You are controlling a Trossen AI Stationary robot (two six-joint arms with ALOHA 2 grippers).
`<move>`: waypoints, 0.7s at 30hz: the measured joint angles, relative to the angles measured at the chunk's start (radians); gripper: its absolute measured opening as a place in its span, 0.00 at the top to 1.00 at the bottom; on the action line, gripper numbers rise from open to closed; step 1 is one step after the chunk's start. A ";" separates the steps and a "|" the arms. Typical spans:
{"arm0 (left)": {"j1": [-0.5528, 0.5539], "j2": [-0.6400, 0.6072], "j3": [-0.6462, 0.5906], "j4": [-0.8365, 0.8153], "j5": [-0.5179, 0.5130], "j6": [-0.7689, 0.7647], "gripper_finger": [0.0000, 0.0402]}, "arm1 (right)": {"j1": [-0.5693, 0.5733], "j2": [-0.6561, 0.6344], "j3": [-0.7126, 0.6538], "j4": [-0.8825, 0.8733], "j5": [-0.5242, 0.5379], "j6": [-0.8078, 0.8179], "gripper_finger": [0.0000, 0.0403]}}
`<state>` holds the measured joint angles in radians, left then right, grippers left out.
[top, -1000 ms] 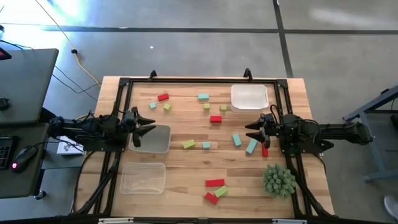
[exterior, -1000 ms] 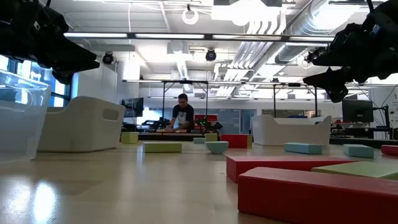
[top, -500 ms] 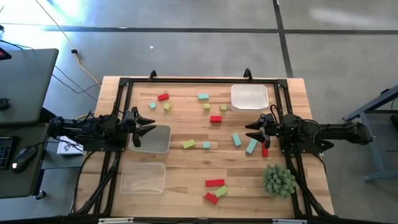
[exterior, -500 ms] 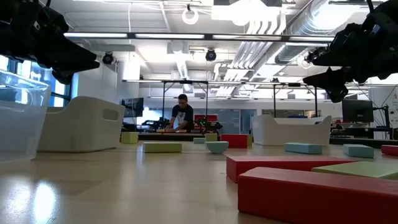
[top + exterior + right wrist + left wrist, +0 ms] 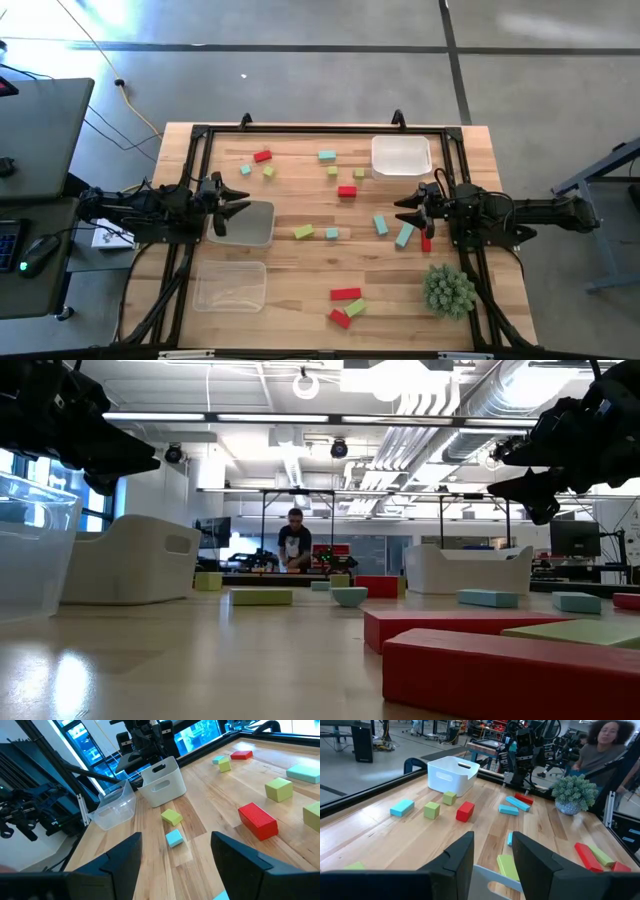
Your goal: Sort & place blocks by color
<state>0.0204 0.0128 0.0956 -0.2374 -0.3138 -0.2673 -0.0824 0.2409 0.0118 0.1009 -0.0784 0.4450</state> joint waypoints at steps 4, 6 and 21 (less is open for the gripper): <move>0.000 0.000 0.000 0.000 0.000 0.000 0.70 | 0.000 0.000 0.000 0.000 0.000 0.000 0.44; 0.000 0.000 0.000 0.000 0.000 -0.001 0.70 | 0.000 0.000 0.000 0.000 0.000 0.000 0.44; 0.000 0.000 0.000 0.000 0.000 -0.001 0.70 | -0.001 0.000 0.000 0.000 0.087 0.101 0.44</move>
<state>0.0204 0.0125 0.0956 -0.2373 -0.3138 -0.2684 -0.0830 0.2409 0.0120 0.1013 0.0088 0.5462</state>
